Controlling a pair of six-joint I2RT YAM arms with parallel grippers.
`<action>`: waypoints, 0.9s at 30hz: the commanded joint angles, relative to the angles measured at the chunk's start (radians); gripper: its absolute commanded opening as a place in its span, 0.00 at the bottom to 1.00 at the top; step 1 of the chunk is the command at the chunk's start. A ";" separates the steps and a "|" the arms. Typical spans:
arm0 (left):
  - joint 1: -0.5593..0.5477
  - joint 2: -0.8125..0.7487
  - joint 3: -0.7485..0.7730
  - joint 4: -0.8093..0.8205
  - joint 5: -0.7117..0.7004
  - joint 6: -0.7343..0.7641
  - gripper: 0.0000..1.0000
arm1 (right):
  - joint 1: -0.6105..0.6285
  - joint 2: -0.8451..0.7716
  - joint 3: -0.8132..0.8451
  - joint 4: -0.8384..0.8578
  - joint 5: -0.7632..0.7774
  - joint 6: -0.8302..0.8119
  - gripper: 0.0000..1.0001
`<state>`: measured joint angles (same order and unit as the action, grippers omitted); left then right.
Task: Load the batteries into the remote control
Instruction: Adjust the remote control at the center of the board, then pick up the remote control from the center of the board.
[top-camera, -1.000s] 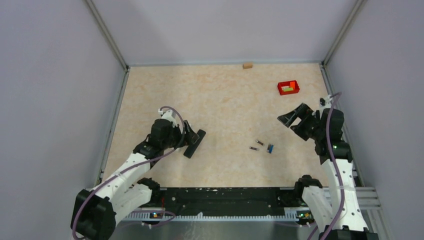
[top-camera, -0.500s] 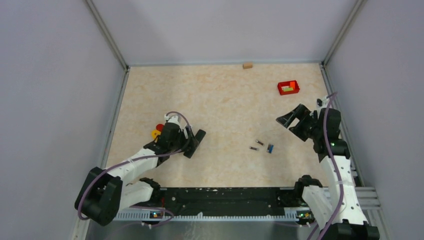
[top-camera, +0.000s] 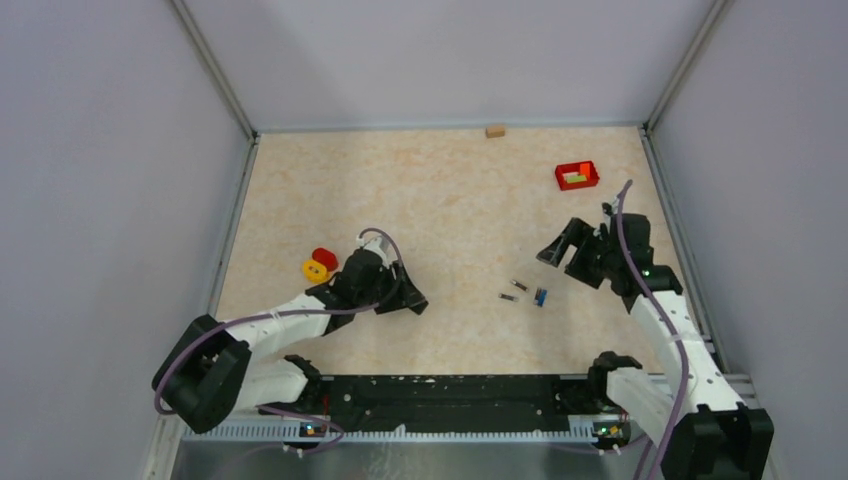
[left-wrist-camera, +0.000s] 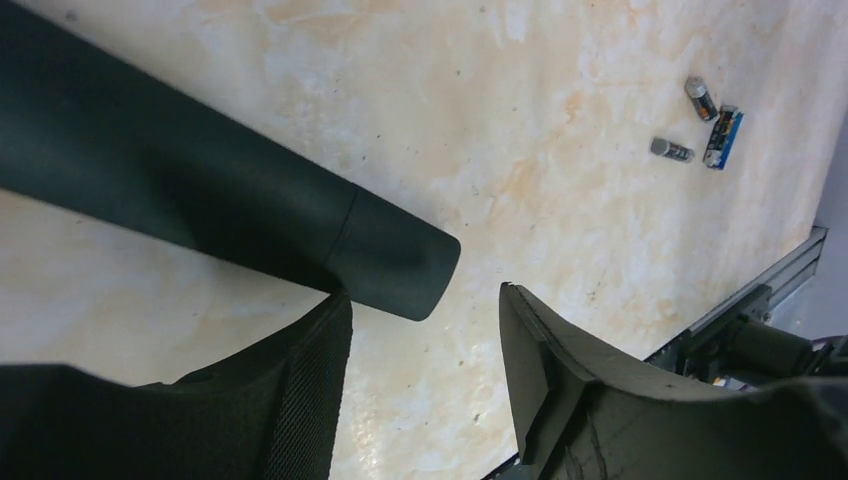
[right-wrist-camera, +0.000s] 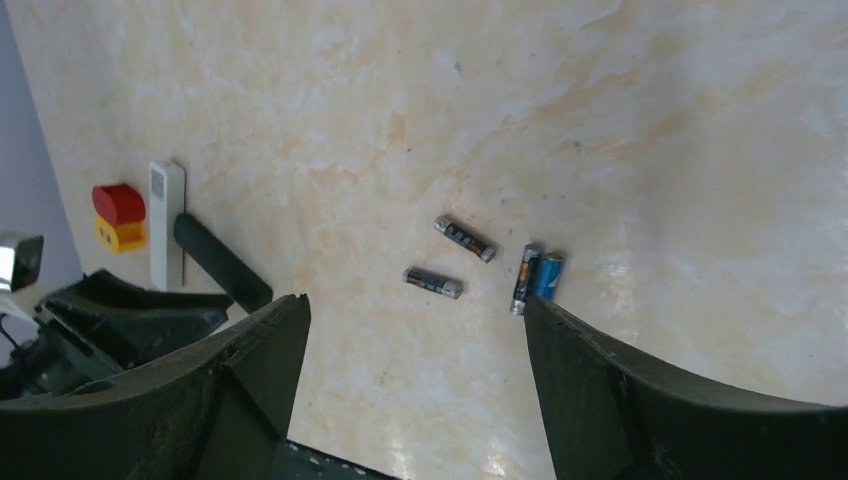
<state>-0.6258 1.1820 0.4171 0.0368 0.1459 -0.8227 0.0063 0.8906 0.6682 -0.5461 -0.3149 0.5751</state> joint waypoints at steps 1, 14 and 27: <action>-0.008 0.030 0.077 0.066 -0.014 -0.034 0.61 | 0.178 -0.009 -0.009 0.102 0.053 -0.011 0.80; 0.054 -0.238 0.124 -0.218 -0.538 -0.002 0.75 | 0.816 0.478 0.251 0.313 0.321 -0.267 0.84; 0.389 -0.353 0.219 -0.395 -0.459 0.006 0.96 | 0.981 0.987 0.673 0.174 0.344 -0.154 0.79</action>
<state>-0.2687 0.8547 0.5861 -0.2993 -0.3119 -0.8337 0.9504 1.8107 1.2373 -0.3164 0.0124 0.4217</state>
